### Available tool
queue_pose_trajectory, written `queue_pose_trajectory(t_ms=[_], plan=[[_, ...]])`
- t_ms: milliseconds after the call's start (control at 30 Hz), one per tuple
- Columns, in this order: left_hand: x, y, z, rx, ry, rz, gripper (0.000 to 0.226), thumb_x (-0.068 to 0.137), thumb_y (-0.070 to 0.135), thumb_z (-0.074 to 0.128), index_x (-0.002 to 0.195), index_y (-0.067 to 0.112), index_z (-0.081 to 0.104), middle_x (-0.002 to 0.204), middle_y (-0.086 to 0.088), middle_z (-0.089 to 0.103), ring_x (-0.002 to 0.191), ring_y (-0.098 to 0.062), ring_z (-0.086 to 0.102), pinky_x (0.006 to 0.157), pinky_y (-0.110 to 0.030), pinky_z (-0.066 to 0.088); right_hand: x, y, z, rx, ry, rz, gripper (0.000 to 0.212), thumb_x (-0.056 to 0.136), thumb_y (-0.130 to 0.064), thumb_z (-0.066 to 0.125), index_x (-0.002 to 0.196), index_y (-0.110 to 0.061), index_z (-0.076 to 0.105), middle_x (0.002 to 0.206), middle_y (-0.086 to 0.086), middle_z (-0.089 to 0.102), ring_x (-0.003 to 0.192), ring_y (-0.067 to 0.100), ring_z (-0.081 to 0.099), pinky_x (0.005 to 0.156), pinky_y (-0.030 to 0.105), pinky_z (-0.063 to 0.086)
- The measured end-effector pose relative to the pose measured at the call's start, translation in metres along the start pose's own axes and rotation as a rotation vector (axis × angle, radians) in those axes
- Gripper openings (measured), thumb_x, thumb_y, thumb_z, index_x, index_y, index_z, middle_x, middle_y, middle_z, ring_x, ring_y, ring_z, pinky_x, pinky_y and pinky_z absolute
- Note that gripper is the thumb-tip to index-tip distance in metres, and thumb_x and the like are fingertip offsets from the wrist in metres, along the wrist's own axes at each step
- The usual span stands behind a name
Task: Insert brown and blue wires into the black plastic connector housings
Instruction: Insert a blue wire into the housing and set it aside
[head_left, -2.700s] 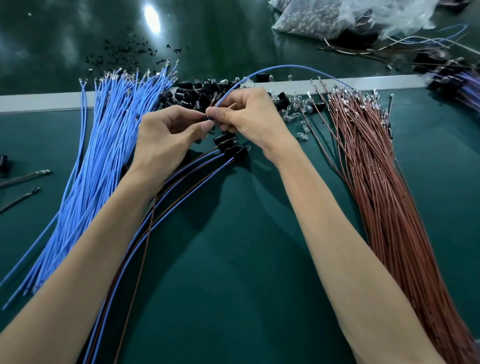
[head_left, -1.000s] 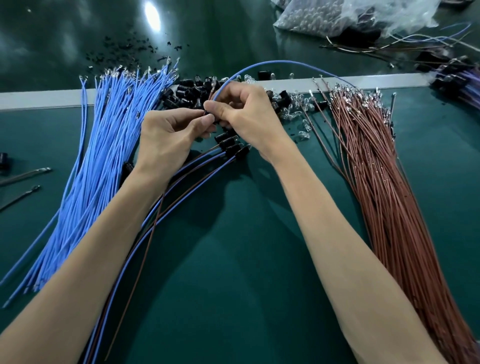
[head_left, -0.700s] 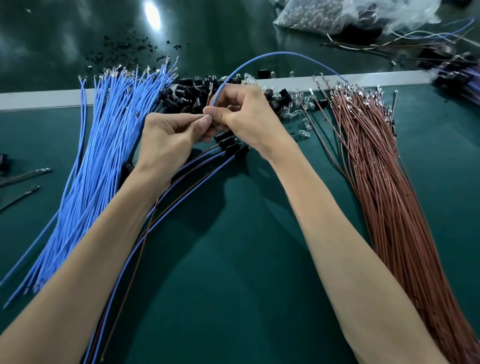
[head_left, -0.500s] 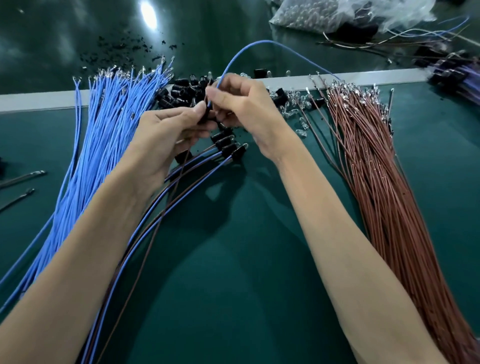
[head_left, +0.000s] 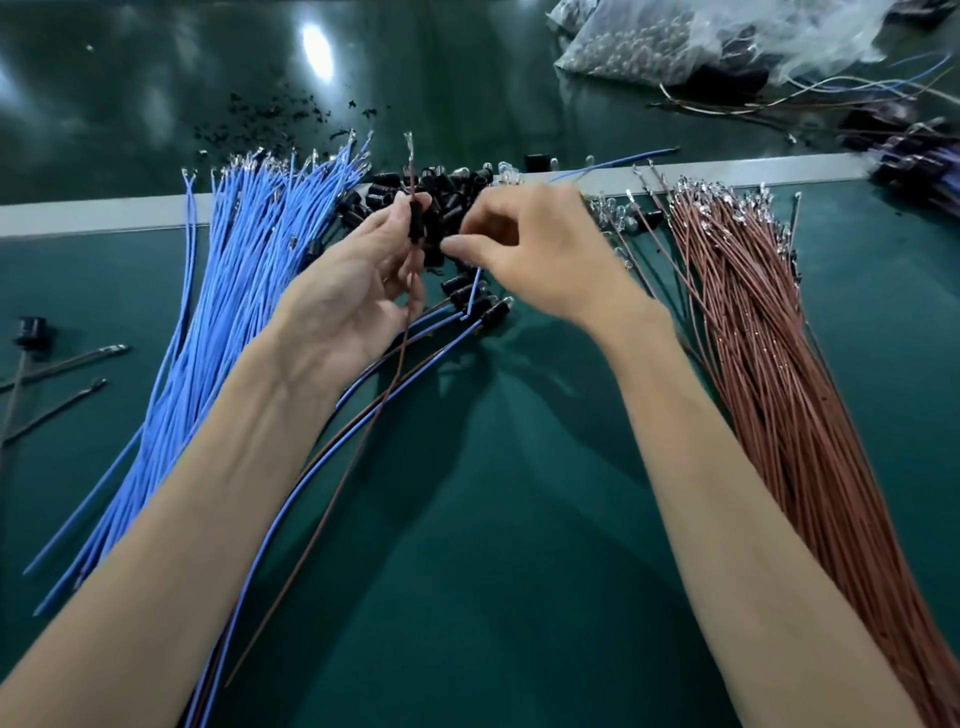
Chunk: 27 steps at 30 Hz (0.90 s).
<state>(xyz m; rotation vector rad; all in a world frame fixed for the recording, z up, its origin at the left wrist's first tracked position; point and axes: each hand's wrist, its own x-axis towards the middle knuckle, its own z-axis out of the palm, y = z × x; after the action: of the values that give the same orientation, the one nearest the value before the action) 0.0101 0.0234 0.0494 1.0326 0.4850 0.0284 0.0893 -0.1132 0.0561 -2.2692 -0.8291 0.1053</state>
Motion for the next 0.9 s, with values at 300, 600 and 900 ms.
queue_pose_trajectory(t_ms=[300,600,900], plan=[[0.000,-0.010,0.004,-0.028,0.057,0.030,0.013,0.092,0.025,0.059,0.084,0.016,0.063,0.071,0.006,0.054,0.059,-0.002,0.048,0.060,-0.011,0.041,-0.022,0.001,0.044,0.562,0.233,-0.010,0.011,0.084,-0.014,0.072,0.074,-0.016,0.068,0.060,-0.012,0.064,0.051,0.003,0.055,0.055,0.020,0.047],[0.001,-0.018,0.005,0.150,0.139,0.139,0.014,0.088,0.016,0.066,0.075,0.012,0.061,0.057,0.005,0.053,0.052,-0.005,0.045,0.057,-0.016,0.040,-0.029,0.002,0.045,0.550,0.084,-0.011,0.036,0.094,-0.004,0.055,0.065,-0.026,0.056,0.052,-0.025,0.057,0.052,-0.006,0.053,0.053,0.008,0.040],[-0.004,-0.023,0.014,0.116,0.248,0.234,0.018,0.086,0.016,0.070,0.073,0.012,0.059,0.053,0.010,0.056,0.049,-0.002,0.048,0.052,-0.014,0.041,-0.028,0.001,0.053,0.279,0.234,-0.092,0.028,0.093,-0.007,0.046,0.066,0.000,0.047,0.060,-0.009,0.040,0.057,0.013,0.039,0.057,0.029,0.031]])
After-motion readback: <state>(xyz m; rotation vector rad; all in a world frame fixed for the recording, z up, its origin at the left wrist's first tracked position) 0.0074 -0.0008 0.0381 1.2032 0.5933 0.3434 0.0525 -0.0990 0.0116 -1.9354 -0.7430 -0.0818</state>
